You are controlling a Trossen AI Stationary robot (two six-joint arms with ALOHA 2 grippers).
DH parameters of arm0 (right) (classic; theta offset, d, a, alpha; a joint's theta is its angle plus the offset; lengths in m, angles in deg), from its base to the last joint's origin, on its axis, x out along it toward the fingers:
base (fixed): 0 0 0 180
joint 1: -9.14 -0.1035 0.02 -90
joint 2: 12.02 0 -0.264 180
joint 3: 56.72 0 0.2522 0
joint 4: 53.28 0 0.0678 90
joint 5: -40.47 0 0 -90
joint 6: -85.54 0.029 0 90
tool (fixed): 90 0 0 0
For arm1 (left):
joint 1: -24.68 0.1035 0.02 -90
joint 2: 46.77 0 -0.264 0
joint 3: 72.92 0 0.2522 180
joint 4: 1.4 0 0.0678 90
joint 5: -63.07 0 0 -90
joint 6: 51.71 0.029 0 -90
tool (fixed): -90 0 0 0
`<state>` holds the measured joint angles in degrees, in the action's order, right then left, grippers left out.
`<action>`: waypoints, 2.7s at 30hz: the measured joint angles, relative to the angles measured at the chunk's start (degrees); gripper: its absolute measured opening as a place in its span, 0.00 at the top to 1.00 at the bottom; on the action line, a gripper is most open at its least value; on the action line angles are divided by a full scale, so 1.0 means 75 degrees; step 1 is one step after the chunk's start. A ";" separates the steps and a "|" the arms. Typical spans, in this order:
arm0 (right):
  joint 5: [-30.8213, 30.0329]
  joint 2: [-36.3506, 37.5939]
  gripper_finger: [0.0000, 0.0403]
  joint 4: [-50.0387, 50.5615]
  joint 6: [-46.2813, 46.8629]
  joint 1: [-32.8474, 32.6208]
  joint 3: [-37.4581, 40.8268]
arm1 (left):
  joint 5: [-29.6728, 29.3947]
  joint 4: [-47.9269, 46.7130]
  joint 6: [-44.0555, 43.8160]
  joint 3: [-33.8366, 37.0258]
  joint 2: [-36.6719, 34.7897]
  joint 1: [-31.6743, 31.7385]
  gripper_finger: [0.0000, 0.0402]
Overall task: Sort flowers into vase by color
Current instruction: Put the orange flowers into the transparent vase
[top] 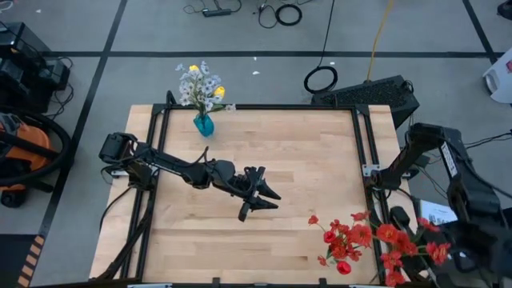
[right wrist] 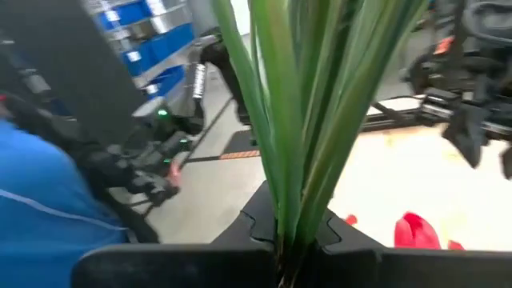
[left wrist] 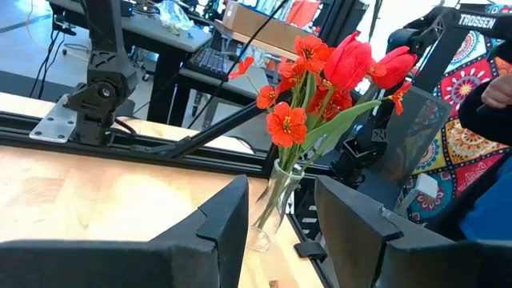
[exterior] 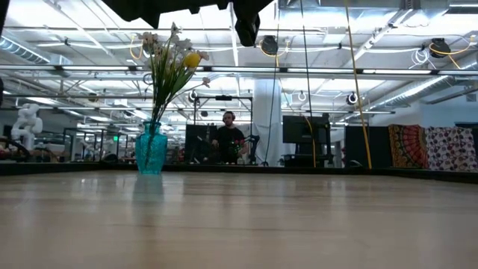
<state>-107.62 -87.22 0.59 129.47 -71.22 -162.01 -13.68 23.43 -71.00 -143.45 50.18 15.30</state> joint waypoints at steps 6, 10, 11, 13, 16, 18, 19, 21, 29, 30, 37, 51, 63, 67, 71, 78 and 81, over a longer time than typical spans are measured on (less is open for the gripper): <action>-0.1511 -0.0493 1.00 0.1091 0.1448 -0.0484 -0.0023 | 0.0000 0.0000 -0.0020 0.0000 0.0000 -0.0012 0.63; -0.1912 -0.0656 1.00 0.2115 0.2783 -0.0530 -0.0066 | 0.0010 0.0009 -0.0017 0.0000 0.0000 -0.0036 0.63; -0.1907 -0.0670 1.00 0.2382 0.2994 -0.0530 -0.0055 | 0.0012 0.0006 -0.0017 0.0000 0.0000 -0.0048 0.63; -0.1886 -0.0698 1.00 0.2666 0.3286 -0.0530 -0.0061 | 0.0024 0.0006 -0.0017 0.0000 0.0000 -0.0067 0.63; -0.1861 -0.0688 1.00 0.2905 0.3327 -0.0530 -0.0043 | 0.0027 0.0002 -0.0012 0.0000 0.0000 -0.0092 0.63; -0.1853 -0.0591 1.00 0.2940 0.3005 -0.0523 -0.0011 | 0.0033 0.0002 -0.0012 0.0000 0.0000 -0.0104 0.63; -0.1827 -0.0501 1.00 0.2955 0.2863 -0.0486 0.0016 | 0.0036 0.0002 -0.0012 0.0000 0.0000 -0.0105 0.63; -0.1641 -0.0284 1.00 0.3050 0.2508 -0.0396 0.0044 | 0.0036 0.0010 -0.0012 0.0000 0.0000 -0.0102 0.63; -0.1335 0.0322 1.00 0.3061 0.1446 0.0088 0.0027 | 0.0038 0.0073 0.0008 -0.0003 0.0000 -0.0102 0.63; -0.1183 0.0328 1.00 0.3104 0.1353 0.0148 0.0032 | 0.0038 0.0073 0.0006 -0.0003 0.0000 -0.0102 0.63; -0.0409 0.0618 1.00 0.2859 0.1501 0.0447 0.0742 | 0.0033 0.0219 0.0015 -0.0003 0.0000 -0.0102 0.63; 0.1839 0.3234 1.00 -0.4383 -0.2019 0.1179 0.5225 | -0.0034 0.0219 0.0017 -0.0003 0.0003 -0.0100 0.63; 0.2376 0.2985 1.00 -0.5146 -0.3381 0.1271 0.6147 | -0.0069 0.0221 0.0012 -0.0003 0.0003 -0.0102 0.63; 0.2385 0.2733 1.00 -0.5085 -0.3807 0.1271 0.6149 | -0.0071 0.0221 0.0009 -0.0003 0.0003 -0.0102 0.63; 0.2393 0.2490 1.00 -0.4794 -0.3775 0.1271 0.6155 | -0.0072 0.0224 0.0006 -0.0003 0.0003 -0.0102 0.63; 0.2401 0.2458 1.00 -0.4675 -0.3937 0.1268 0.6155 | -0.0072 0.0235 -0.0019 -0.0003 0.0003 -0.0102 0.63; 0.2552 0.2458 1.00 -0.4672 -0.3994 0.1268 0.6155 | -0.0072 0.0391 -0.0125 -0.0003 0.0003 -0.0102 0.63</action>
<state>-88.48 -68.79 -34.46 99.52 -61.70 -115.85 -14.22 26.36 -71.94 -143.47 50.20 14.53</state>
